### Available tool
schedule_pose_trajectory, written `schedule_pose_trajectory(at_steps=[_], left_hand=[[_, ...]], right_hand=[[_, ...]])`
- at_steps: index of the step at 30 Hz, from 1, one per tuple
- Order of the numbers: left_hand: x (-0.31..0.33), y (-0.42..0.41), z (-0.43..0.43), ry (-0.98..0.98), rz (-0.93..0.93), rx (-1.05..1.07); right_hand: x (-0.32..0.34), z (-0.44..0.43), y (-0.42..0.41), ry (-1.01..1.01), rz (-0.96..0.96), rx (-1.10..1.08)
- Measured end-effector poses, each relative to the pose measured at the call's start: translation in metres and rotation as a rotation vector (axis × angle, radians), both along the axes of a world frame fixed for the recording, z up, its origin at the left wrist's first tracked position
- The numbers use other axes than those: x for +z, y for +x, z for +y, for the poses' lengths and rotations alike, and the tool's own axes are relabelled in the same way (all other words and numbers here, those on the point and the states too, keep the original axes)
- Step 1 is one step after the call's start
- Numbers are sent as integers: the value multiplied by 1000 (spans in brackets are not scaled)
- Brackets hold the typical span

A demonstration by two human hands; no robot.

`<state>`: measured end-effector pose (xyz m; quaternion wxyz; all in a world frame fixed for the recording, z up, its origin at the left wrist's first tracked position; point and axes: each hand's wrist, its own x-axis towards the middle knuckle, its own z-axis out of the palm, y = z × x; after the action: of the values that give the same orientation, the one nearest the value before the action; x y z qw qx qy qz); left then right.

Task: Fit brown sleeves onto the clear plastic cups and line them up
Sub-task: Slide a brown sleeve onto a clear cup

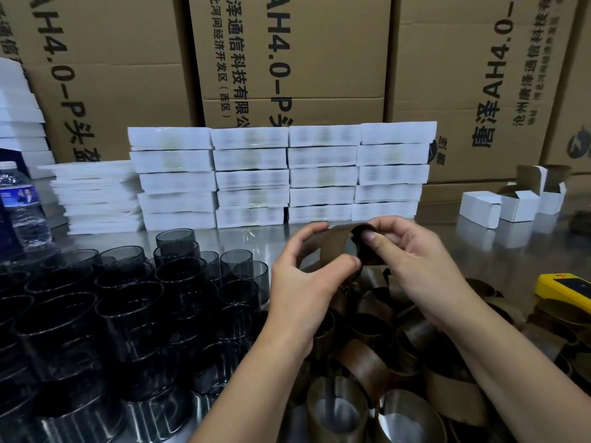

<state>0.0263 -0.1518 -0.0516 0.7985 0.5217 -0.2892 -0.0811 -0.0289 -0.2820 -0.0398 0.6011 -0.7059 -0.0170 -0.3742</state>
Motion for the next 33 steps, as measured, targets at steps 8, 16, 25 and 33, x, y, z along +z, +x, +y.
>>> schedule_pose_trajectory(at_steps=[8,16,25,33], left_hand=[[4,0,4,-55,183,-229],[5,0,4,-53,133,-305],[4,0,3,0,98,-279],[2,0,-3,-31,120,-241]], right_hand=[[7,5,-8,-17,-54,-50],[5,0,-5,-13,196,84],[4,-2,-4,-99,284,25],[-2,-2,-1,-11,265,-41]])
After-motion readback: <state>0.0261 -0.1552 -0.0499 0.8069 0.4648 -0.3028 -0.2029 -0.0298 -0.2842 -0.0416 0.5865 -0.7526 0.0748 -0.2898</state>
